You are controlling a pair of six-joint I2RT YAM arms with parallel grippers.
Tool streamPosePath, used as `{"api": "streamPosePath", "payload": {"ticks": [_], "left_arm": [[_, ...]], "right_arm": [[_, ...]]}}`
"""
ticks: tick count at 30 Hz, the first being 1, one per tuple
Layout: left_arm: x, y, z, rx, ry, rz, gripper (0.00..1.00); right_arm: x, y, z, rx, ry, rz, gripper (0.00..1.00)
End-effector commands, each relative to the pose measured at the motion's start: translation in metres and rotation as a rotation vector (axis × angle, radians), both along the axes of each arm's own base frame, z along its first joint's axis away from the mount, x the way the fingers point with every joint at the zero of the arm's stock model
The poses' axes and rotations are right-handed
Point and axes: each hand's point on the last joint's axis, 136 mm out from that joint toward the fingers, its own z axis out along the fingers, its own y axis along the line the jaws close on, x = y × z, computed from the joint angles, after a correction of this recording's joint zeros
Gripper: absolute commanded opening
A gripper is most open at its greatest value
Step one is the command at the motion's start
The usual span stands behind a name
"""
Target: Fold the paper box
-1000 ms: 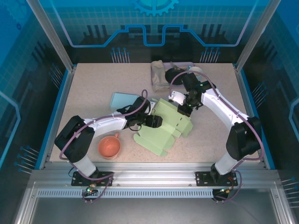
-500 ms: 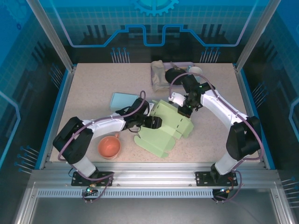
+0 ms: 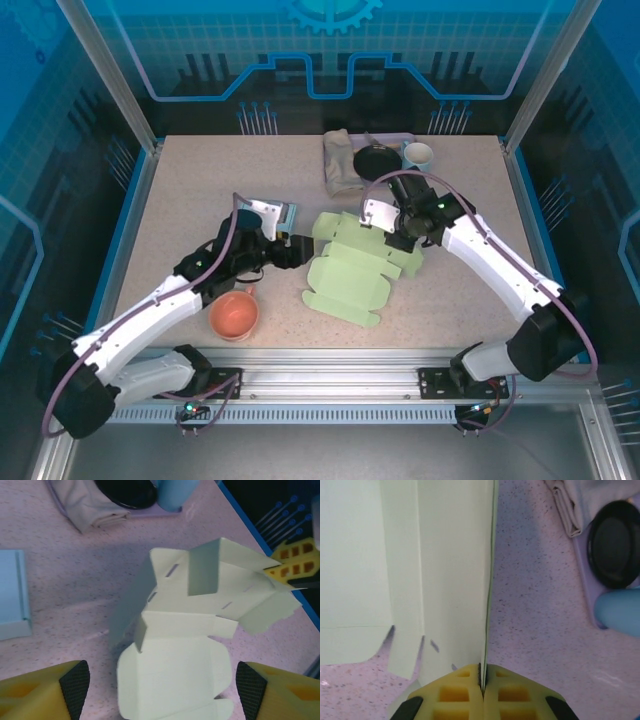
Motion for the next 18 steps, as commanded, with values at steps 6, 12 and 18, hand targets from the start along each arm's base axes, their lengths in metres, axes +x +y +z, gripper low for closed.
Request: {"api": "streamPosePath", "payload": {"ticks": [6, 12, 18], "left_arm": [[0.006, 0.032, -0.015, 0.001, 0.046, 0.14, 0.82], [0.008, 0.034, -0.024, 0.004, 0.054, 0.143, 0.81], [0.008, 0.034, -0.037, 0.022, 0.046, 0.13, 0.81]], "right_arm": [[-0.001, 0.002, 0.008, -0.123, -0.147, 0.094, 0.0], [-0.01, 0.015, -0.006, -0.153, -0.169, 0.212, 0.0], [-0.005, 0.028, -0.019, -0.158, -0.213, 0.279, 0.0]]}}
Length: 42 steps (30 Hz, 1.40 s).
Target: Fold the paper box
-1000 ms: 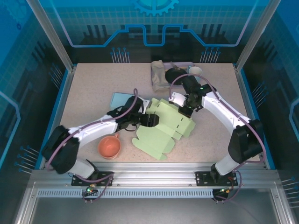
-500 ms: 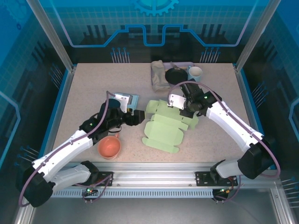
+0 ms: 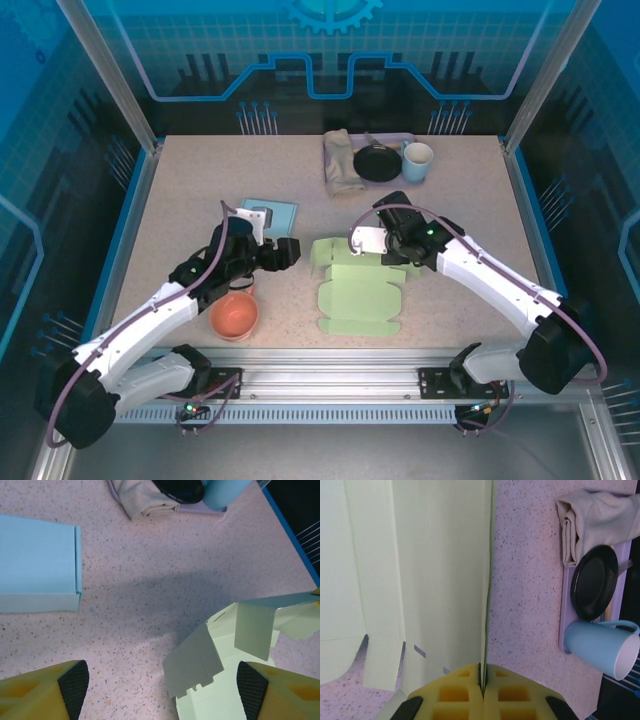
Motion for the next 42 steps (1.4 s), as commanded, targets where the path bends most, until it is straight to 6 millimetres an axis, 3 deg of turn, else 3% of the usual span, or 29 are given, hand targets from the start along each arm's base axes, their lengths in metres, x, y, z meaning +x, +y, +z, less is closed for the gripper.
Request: {"api": "streamPosePath", "payload": {"ticks": [1, 10, 15, 32, 42], "left_arm": [[0.004, 0.002, -0.005, 0.012, -0.017, 0.004, 0.8], [0.007, 0.01, -0.029, 0.08, -0.01, 0.025, 0.78], [0.011, 0.009, -0.044, 0.119, 0.018, 0.011, 0.75], [0.019, 0.006, -0.064, 0.172, 0.016, -0.017, 0.73], [0.007, -0.016, -0.086, 0.111, 0.057, -0.14, 0.64]], "right_arm": [[0.008, 0.014, 0.004, 0.009, -0.079, 0.069, 0.0], [0.015, 0.032, 0.003, 0.047, -0.246, 0.156, 0.0], [0.003, 0.038, -0.009, 0.056, -0.271, 0.231, 0.0], [0.003, 0.034, -0.032, 0.02, -0.269, 0.252, 0.0], [0.011, 0.03, -0.026, 0.047, -0.305, 0.222, 0.0]]}}
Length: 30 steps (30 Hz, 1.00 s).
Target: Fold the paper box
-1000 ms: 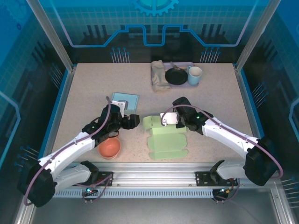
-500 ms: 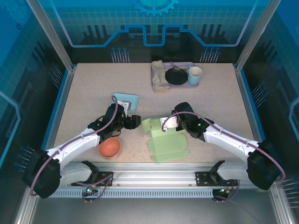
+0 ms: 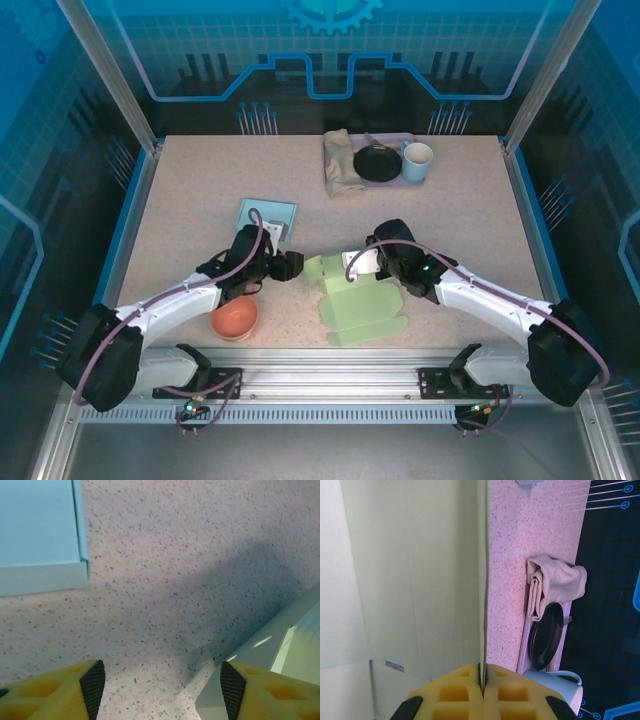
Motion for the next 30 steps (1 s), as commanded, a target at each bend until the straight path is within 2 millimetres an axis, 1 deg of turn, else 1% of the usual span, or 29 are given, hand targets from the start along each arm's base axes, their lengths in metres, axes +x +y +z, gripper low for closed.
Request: {"api": "streamPosePath", "payload": {"ticks": [1, 4, 7, 10, 12, 15, 17, 19, 26, 30], "left_arm": [[-0.006, -0.008, -0.006, -0.032, 0.004, -0.061, 0.64], [-0.011, -0.007, -0.007, -0.04, -0.001, -0.067, 0.63], [-0.017, -0.004, -0.011, -0.044, 0.004, -0.066, 0.64], [-0.022, 0.0, -0.017, -0.03, 0.016, -0.059, 0.64], [-0.022, 0.003, -0.02, -0.015, 0.017, -0.052, 0.64], [-0.024, 0.0, -0.02, -0.024, 0.016, -0.07, 0.63], [-0.025, -0.004, -0.019, -0.036, 0.01, -0.085, 0.63], [-0.026, -0.008, -0.018, -0.044, 0.002, -0.099, 0.64], [-0.018, -0.014, -0.018, -0.025, -0.003, -0.113, 0.64], [-0.015, -0.017, -0.02, -0.018, 0.0, -0.121, 0.6]], "right_arm": [[0.006, 0.002, 0.006, 0.046, -0.055, -0.005, 0.0], [0.01, 0.002, 0.011, 0.084, -0.122, -0.004, 0.0], [0.012, 0.005, 0.012, 0.089, -0.16, 0.01, 0.0], [0.015, 0.01, 0.019, 0.117, -0.183, 0.012, 0.0], [0.016, 0.012, 0.018, 0.119, -0.184, 0.014, 0.0], [0.02, 0.013, 0.019, 0.12, -0.199, 0.002, 0.0], [0.02, 0.014, 0.016, 0.118, -0.197, -0.001, 0.0], [0.023, 0.018, 0.019, 0.139, -0.22, -0.004, 0.0], [0.029, 0.026, 0.008, 0.111, -0.27, -0.019, 0.0], [0.029, 0.028, 0.0, 0.1, -0.275, -0.023, 0.0]]}}
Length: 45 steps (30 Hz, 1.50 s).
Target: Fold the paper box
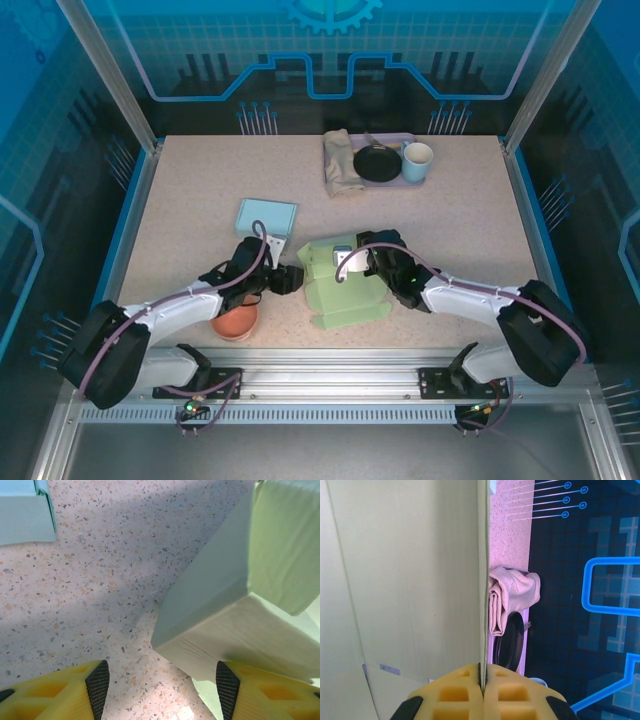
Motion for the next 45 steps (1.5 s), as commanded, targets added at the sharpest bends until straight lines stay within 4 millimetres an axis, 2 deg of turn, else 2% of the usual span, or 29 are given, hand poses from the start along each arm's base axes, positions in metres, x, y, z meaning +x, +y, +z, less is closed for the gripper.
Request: {"api": "streamPosePath", "payload": {"ticks": [1, 13, 20, 22, 30, 37, 45], "left_arm": [[0.009, -0.012, 0.011, -0.016, -0.043, -0.042, 0.59], [0.015, -0.026, 0.012, -0.022, -0.053, -0.062, 0.56], [0.019, -0.034, 0.009, -0.02, -0.042, -0.07, 0.56], [0.019, -0.038, 0.007, -0.019, -0.04, -0.079, 0.52], [0.02, -0.049, 0.009, -0.028, -0.059, -0.1, 0.52], [0.023, -0.055, 0.004, -0.016, -0.056, -0.107, 0.48], [0.041, -0.049, -0.004, 0.056, -0.072, -0.022, 0.45]], "right_arm": [[0.002, 0.005, 0.006, 0.02, -0.058, -0.009, 0.0], [0.0, 0.005, -0.008, -0.004, -0.054, -0.023, 0.0], [0.0, 0.006, -0.007, -0.001, -0.056, -0.023, 0.0], [0.0, 0.006, -0.009, -0.002, -0.049, -0.021, 0.0], [0.001, 0.005, -0.014, -0.013, -0.048, -0.028, 0.0], [0.0, 0.005, -0.016, -0.018, -0.048, -0.033, 0.0], [-0.003, 0.006, -0.025, -0.042, -0.037, -0.028, 0.0]]}}
